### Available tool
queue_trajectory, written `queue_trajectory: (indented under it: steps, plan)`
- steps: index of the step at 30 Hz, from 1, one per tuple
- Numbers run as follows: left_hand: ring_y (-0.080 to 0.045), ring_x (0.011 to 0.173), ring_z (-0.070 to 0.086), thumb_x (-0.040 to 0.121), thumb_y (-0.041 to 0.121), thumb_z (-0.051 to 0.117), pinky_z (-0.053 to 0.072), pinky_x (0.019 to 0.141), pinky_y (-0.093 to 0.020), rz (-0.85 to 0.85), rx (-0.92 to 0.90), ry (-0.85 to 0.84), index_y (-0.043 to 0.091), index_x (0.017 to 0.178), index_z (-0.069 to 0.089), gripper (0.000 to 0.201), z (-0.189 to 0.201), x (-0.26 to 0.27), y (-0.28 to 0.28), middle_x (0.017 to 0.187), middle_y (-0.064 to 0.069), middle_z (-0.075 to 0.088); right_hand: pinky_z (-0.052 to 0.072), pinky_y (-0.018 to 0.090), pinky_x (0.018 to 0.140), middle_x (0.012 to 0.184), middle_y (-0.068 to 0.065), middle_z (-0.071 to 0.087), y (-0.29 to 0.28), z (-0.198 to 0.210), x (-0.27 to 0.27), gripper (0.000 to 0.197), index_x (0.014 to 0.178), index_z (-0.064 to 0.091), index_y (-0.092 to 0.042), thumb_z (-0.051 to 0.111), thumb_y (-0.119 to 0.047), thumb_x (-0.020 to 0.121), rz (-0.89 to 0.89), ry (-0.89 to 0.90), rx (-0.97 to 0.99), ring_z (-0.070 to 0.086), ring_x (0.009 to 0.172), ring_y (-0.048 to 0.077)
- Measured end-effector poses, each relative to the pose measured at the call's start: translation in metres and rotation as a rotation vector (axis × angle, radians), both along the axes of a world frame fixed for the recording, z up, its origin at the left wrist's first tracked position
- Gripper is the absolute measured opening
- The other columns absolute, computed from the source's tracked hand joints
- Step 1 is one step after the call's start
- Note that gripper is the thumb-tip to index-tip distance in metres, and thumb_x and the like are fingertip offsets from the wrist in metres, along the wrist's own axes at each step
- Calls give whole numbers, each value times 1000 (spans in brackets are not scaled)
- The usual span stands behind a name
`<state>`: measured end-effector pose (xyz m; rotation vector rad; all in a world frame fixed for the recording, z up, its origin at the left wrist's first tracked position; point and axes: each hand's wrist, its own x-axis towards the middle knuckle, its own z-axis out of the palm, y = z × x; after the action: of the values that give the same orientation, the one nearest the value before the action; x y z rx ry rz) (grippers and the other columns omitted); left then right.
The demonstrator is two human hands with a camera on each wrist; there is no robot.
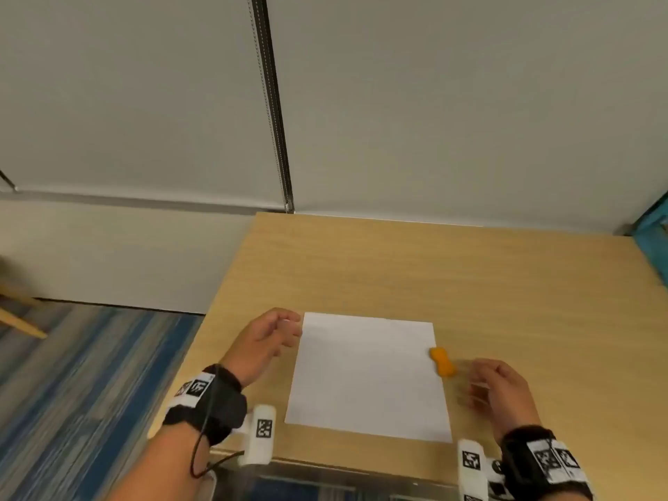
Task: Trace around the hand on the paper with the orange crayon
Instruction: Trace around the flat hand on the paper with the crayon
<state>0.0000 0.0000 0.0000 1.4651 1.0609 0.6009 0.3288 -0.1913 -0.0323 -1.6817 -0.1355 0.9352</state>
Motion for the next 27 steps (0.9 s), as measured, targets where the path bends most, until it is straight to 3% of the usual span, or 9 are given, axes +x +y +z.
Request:
queue_trajectory:
  steps: [3,6,9,12,15,19,24,27]
  plan:
    - [-14,101,62,95,33,62,44,86,-27,-179,124,293,35,111,64,17,-29,18,14,107,9,64,47,33,52,73,17,62,19,-26,2,23,103,63,8,72,-7,89,96,-133,-112,51,54,25]
    - [-13,112,52,96,41,57,39,95,-24,-492,281,684,28,141,46,47,-43,24,24,128,8,47,45,32,50,65,11,63,27,-41,4,27,94,68,1,82,-19,82,135,-262,-171,48,49,23]
    - [-20,141,30,95,49,54,25,116,-35,-731,434,965,27,153,30,67,-51,24,33,159,3,22,39,28,46,53,6,54,31,-48,9,32,80,69,-4,87,-31,77,193,-357,-228,42,44,21]
    - [-28,148,11,90,59,54,18,119,-48,-861,551,1171,33,156,16,81,-53,21,26,164,4,6,35,24,42,46,5,50,32,-49,8,38,69,64,-11,90,-40,71,267,-456,-251,40,37,19]
    - [-31,146,13,88,63,54,19,118,-50,-872,649,1230,38,156,11,84,-53,15,2,163,5,7,34,24,43,45,4,49,26,-43,4,43,61,57,-13,89,-41,70,324,-539,-294,40,39,20]
    - [-29,140,20,87,67,52,24,115,-48,-822,669,1213,45,153,15,79,-51,-3,-38,159,5,14,34,22,44,43,2,53,4,-24,-16,37,60,62,-10,85,-36,76,372,-536,-289,40,39,20]
    - [-26,132,29,84,72,50,29,112,-45,-820,663,1149,52,149,22,73,-49,-22,-58,149,5,24,54,25,53,74,5,73,-10,2,-51,32,87,73,-4,84,-34,80,519,-545,-145,61,61,19]
    - [-26,132,29,78,76,49,28,113,-46,-796,651,1125,52,149,23,79,-53,-26,-58,145,5,27,62,32,65,86,14,78,2,9,-72,29,89,68,-4,84,-27,80,594,-565,-28,67,66,21]
